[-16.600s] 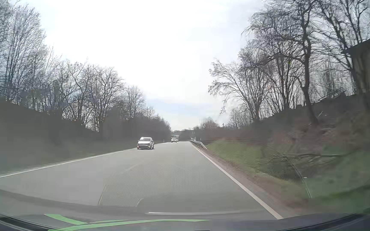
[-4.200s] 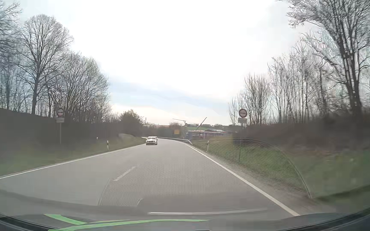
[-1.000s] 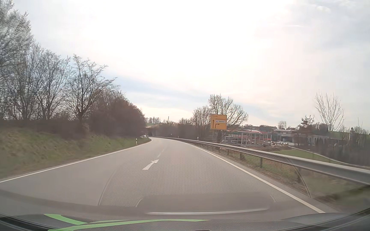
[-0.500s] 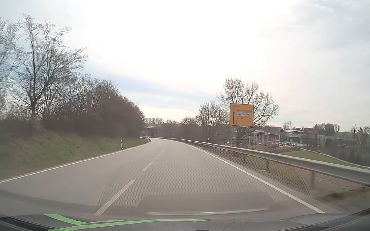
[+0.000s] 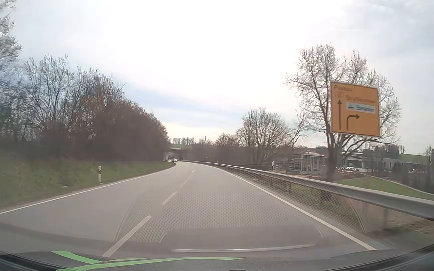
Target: Follow the waypoints while adhering to traffic rules and regulations
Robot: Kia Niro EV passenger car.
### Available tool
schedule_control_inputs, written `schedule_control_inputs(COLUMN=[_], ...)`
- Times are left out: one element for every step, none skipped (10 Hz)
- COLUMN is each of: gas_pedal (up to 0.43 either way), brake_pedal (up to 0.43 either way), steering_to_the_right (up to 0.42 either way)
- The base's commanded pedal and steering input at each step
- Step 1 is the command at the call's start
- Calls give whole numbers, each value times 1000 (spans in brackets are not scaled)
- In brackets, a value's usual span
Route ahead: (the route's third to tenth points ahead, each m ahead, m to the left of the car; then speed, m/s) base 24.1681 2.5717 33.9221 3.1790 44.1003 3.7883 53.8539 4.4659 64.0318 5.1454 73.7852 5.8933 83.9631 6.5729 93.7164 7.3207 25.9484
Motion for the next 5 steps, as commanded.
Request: schedule_control_inputs(gas_pedal=[138, 138, 138, 138, 138], brake_pedal=[0, 0, 0, 0, 0], steering_to_the_right=[-5, -5, -5, -5, -5])
